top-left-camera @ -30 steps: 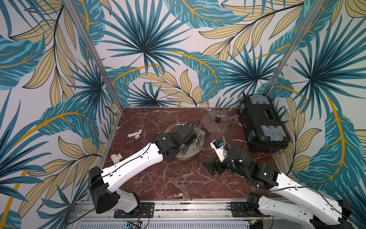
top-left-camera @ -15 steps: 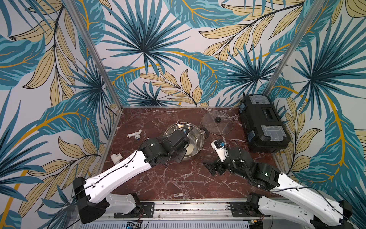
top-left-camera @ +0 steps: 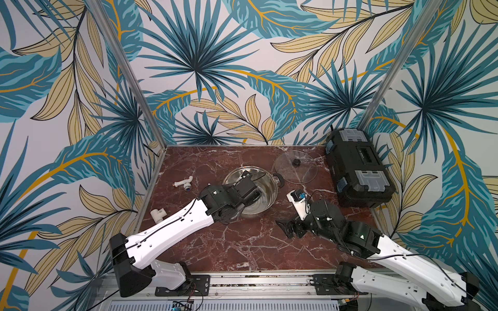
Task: Stir the soup with a spoon
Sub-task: Stir the soup in the pan with a stick.
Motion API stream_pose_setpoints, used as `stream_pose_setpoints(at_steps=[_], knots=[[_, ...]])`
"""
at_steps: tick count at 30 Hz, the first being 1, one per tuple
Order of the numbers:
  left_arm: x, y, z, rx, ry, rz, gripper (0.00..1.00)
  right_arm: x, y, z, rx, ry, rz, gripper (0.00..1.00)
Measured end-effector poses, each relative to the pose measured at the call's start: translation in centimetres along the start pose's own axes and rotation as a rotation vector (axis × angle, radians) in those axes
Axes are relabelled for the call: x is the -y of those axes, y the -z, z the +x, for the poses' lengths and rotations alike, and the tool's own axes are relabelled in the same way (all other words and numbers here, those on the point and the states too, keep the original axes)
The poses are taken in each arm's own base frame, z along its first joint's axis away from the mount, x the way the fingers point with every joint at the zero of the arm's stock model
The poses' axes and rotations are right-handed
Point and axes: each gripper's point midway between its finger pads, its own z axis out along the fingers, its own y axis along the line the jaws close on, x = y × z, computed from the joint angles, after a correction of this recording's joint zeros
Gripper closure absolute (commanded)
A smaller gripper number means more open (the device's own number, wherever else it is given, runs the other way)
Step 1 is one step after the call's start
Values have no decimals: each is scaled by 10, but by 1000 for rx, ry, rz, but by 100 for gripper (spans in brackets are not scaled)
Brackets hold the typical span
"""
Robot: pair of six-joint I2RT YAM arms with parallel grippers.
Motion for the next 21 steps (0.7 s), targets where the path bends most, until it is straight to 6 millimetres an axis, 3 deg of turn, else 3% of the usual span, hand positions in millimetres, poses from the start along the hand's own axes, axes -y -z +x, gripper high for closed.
stream_pose_setpoints(at_steps=[7, 13, 17, 21], knots=[[19, -11, -30, 67, 15, 24, 100, 2, 13, -6, 40, -10, -6, 0], [50, -3, -45, 117, 67, 196, 100, 5, 19, -3, 40, -10, 4, 0], [55, 14, -45, 137, 132, 294, 100, 6, 21, -2, 39, -10, 7, 1], [50, 30, -30, 124, 181, 359, 100, 6, 22, -2, 40, -10, 7, 1]])
